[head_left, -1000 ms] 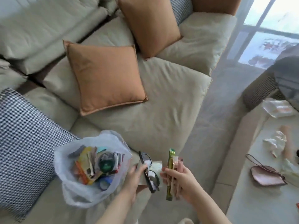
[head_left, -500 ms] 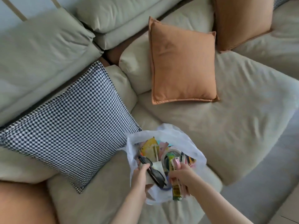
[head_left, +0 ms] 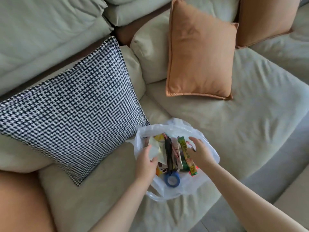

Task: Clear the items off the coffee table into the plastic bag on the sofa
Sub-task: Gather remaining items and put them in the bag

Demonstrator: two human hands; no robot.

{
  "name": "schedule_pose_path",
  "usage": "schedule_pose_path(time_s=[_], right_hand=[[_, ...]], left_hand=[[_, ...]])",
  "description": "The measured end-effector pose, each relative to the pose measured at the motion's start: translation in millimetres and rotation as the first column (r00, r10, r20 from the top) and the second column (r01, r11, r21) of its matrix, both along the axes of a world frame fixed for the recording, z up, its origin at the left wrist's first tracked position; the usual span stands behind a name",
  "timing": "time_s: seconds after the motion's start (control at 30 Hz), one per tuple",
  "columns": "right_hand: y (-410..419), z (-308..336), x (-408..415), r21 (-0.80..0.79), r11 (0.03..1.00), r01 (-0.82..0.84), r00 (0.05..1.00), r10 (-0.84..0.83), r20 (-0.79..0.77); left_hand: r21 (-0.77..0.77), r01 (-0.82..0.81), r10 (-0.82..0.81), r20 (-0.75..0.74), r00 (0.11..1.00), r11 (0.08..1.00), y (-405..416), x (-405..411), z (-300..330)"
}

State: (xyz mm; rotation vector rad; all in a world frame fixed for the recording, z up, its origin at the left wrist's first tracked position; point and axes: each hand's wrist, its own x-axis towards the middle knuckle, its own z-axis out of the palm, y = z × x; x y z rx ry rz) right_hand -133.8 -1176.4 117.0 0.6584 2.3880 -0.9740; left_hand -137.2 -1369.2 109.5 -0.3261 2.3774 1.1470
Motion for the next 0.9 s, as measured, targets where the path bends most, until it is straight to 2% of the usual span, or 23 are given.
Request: schedule_pose_path(time_s=[0.03, 0.1, 0.17, 0.27, 0.33, 0.47, 0.6, 0.7, 0.8, 0.87, 0.9], right_hand=[[7, -2, 1, 0.086, 0.996, 0.006, 0.999, -0.002, -0.049], [17, -11, 0, 0.216, 0.976, 0.033, 0.995, -0.013, -0.094], [22, -22, -1, 0.261, 0.965, 0.029, 0.999, -0.02, -0.035], [21, -29, -2, 0.213, 0.977, 0.023, 0.994, -0.044, 0.095], [21, -28, -5, 0.189, 0.979, 0.072, 0.992, -0.09, 0.088], [28, -4, -31, 0.058, 0.983, 0.174, 0.981, -0.168, -0.099], [51, 32, -86, -0.078, 0.954, 0.291, 0.914, -0.301, -0.272], [53, 43, -94, -0.199, 0.926, 0.32, 0.909, -0.359, -0.212], [41, 35, -65, -0.18, 0.95, 0.255, 0.952, -0.279, -0.127], [33, 24, -38, -0.148, 0.969, 0.199, 0.972, -0.214, -0.092], [30, 18, -25, -0.154, 0.969, 0.192, 0.976, -0.206, -0.077]], left_hand=[[-0.066, 0.017, -0.025, -0.126, 0.992, 0.998, -4, 3, 0], [-0.298, 0.012, -0.128, -0.372, 0.919, 0.955, -12, 7, -2], [-0.462, -0.046, -0.182, -0.436, 0.881, 0.886, -17, 4, -8], [-0.412, -0.057, -0.049, -0.241, 0.969, 0.909, -18, 1, -10], [-0.347, -0.006, -0.04, -0.127, 0.991, 0.938, -18, 0, -8], [-0.299, 0.06, -0.11, -0.153, 0.982, 0.952, -20, -25, 6], [-0.231, 0.023, -0.054, -0.129, 0.99, 0.973, -27, -69, 30], [-0.216, 0.051, -0.073, -0.097, 0.993, 0.975, -27, -74, 38], [-0.203, 0.081, -0.094, -0.054, 0.994, 0.976, -23, -58, 34], [-0.266, 0.101, -0.112, -0.026, 0.993, 0.959, -22, -46, 30], [-0.345, 0.131, -0.151, -0.032, 0.988, 0.929, -22, -40, 28]])
